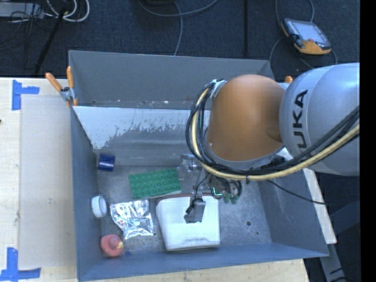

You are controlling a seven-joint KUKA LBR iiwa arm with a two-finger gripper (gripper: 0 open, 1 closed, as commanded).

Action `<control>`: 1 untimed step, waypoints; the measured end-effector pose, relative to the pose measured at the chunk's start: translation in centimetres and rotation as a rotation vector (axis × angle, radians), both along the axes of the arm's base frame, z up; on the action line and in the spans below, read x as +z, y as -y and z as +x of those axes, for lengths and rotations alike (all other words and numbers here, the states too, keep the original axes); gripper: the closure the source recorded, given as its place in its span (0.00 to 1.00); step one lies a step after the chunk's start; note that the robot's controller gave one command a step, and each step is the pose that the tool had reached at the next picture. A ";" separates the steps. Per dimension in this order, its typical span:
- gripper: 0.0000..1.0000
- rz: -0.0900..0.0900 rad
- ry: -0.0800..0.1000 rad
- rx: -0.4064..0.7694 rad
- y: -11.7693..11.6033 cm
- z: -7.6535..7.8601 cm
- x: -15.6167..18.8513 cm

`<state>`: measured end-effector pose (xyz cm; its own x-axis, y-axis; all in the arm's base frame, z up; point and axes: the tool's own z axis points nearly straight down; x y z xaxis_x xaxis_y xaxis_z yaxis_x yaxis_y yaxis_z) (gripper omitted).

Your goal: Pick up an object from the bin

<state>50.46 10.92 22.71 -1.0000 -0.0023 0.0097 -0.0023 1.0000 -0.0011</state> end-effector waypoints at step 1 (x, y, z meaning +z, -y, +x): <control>0.00 0.002 0.009 0.052 -2.3 10.2 -16.2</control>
Offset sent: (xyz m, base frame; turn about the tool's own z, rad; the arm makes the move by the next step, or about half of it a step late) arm 0.1012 0.0236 -0.1571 -0.0539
